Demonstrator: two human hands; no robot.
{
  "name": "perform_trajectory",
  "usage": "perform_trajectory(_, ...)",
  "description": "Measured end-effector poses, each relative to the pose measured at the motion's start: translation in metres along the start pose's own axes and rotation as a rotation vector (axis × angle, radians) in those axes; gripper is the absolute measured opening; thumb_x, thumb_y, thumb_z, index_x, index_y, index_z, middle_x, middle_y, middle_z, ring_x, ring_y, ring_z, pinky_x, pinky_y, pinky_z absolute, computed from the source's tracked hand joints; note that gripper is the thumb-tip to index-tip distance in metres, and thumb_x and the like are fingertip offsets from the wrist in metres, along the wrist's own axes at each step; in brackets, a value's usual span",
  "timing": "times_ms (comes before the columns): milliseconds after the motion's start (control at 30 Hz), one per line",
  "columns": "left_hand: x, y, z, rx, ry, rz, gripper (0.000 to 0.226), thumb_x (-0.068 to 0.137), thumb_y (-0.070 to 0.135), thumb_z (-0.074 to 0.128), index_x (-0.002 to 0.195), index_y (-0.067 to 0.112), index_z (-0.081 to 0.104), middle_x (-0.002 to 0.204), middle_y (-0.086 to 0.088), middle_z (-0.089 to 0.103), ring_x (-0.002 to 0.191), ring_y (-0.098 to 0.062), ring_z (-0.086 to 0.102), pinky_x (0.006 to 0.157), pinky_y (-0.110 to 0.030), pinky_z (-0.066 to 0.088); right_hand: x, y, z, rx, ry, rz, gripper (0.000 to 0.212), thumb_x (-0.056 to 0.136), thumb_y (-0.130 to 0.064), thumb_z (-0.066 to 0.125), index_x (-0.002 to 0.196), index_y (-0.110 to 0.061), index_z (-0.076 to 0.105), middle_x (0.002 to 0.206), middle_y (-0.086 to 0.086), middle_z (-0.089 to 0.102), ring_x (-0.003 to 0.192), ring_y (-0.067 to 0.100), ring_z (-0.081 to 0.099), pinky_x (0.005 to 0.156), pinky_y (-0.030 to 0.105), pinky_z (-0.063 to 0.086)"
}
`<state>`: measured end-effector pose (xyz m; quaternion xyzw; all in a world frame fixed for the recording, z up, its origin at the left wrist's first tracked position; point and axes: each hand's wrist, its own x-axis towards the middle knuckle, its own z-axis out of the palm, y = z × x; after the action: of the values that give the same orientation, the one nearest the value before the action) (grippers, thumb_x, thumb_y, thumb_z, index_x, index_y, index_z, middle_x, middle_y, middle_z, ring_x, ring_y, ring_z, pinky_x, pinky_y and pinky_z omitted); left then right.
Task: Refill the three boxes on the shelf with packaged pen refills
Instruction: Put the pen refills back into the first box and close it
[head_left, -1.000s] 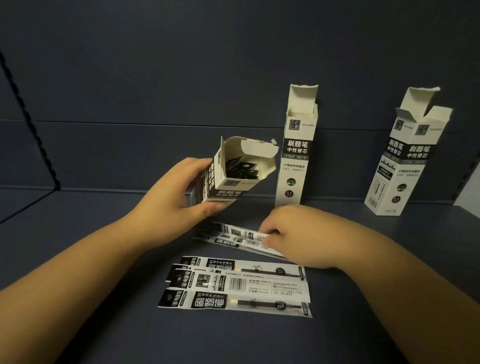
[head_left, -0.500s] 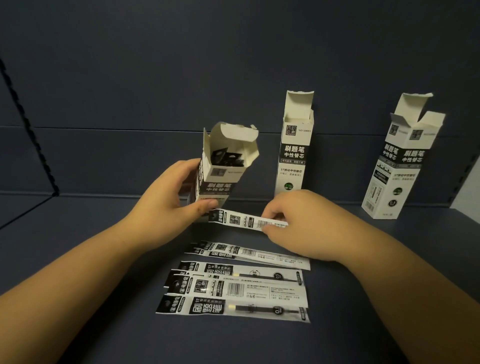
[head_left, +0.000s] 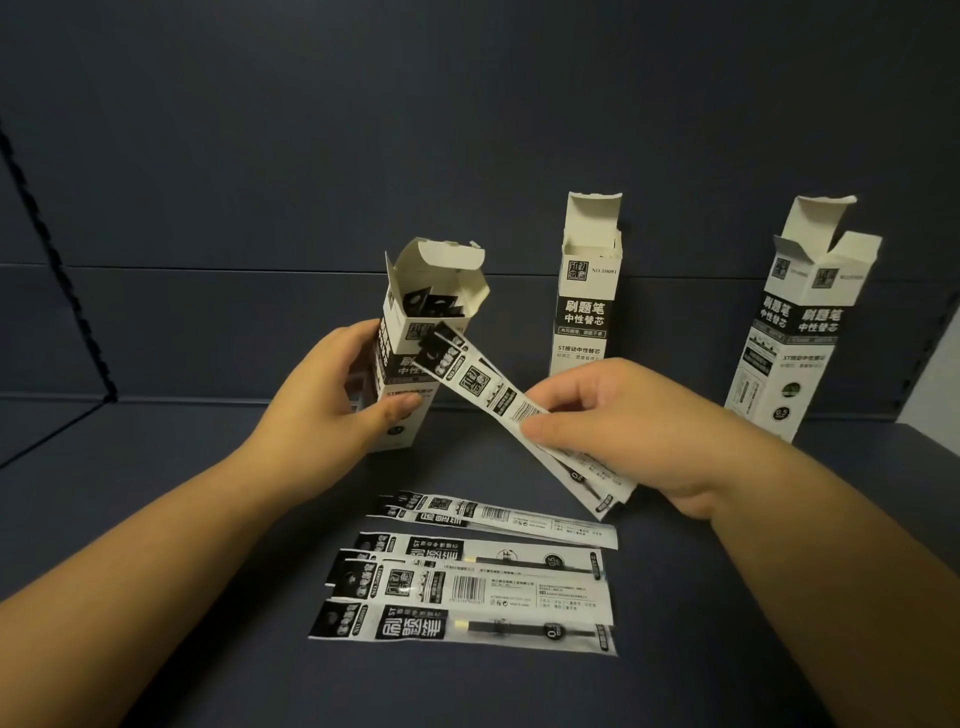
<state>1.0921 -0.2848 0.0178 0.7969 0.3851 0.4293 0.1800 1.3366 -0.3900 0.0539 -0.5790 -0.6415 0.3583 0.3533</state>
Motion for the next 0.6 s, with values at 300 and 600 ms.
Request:
perform_trajectory(300, -0.0009, 0.0018, 0.0002, -0.004, -0.002, -0.019, 0.062, 0.085, 0.027, 0.074, 0.139, 0.038, 0.045, 0.132, 0.015, 0.058, 0.122, -0.004, 0.056, 0.102, -0.038, 0.051, 0.0020, -0.0014, -0.0042, 0.338, 0.001, 0.037, 0.010, 0.092, -0.011, 0.071, 0.096, -0.016, 0.078, 0.095, 0.009, 0.078, 0.085, 0.021, 0.071, 0.085, 0.042, 0.060)
perform_trajectory(600, -0.0022, 0.0056, -0.0002, 0.022, -0.026, -0.009, 0.063, 0.085, 0.029, 0.072, 0.142, 0.032, 0.044, 0.135, 0.014, 0.055, 0.127, -0.008, 0.053, 0.104, -0.043, 0.051, 0.0004, -0.0059, -0.0021, 0.387, 0.076, -0.018, 0.015, 0.092, -0.013, 0.070, 0.084, -0.021, 0.081, 0.098, 0.009, 0.079, 0.092, 0.022, 0.070, 0.108, 0.053, 0.048)
